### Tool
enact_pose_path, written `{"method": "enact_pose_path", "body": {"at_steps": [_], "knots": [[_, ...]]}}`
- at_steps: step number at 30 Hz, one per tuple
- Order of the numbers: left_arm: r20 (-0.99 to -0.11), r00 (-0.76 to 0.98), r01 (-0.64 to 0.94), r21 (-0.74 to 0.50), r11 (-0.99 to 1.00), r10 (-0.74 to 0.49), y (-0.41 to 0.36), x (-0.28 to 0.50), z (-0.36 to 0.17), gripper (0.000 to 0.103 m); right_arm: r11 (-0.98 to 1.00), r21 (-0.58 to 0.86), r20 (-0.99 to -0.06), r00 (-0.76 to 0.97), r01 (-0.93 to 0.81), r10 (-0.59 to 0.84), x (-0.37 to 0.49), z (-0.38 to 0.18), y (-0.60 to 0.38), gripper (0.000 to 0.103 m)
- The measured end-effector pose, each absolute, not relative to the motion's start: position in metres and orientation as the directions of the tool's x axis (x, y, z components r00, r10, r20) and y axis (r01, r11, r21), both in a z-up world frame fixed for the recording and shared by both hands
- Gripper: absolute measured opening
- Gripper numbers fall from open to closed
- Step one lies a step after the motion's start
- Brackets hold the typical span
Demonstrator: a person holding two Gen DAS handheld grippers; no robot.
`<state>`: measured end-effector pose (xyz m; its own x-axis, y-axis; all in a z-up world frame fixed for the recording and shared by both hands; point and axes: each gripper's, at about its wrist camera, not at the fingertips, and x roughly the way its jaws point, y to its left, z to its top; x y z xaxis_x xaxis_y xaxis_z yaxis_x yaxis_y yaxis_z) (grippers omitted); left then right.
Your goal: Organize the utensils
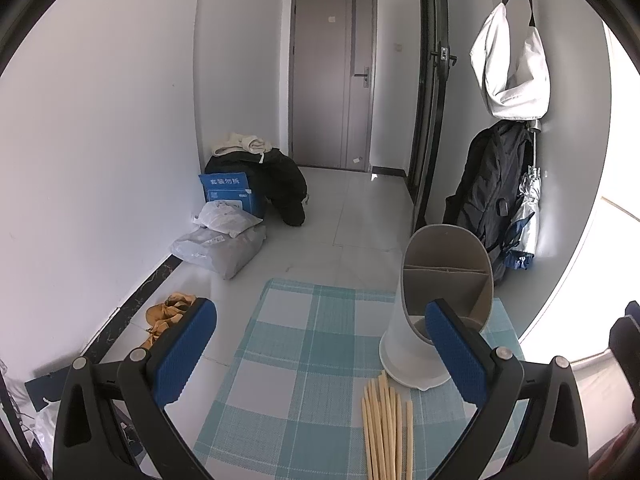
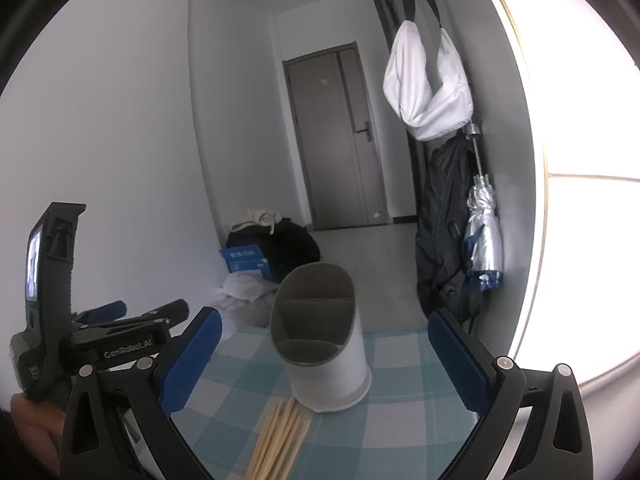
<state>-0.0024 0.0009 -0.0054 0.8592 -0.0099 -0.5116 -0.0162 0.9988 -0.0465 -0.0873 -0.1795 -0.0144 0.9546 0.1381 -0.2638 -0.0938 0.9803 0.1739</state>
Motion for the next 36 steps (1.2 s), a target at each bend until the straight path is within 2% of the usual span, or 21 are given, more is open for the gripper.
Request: {"method": "enact_pose_path", "body": {"at_steps": [36], "knots": [[-0.509, 0.861, -0.016, -0.051, 0.999, -0.012, -0.0014, -0.0043, -0.0041, 0.102, 0.982, 0.165, -0.251, 0.959, -0.091, 0.131, -0.091, -0.0127, -0.1761, 0.103]]}}
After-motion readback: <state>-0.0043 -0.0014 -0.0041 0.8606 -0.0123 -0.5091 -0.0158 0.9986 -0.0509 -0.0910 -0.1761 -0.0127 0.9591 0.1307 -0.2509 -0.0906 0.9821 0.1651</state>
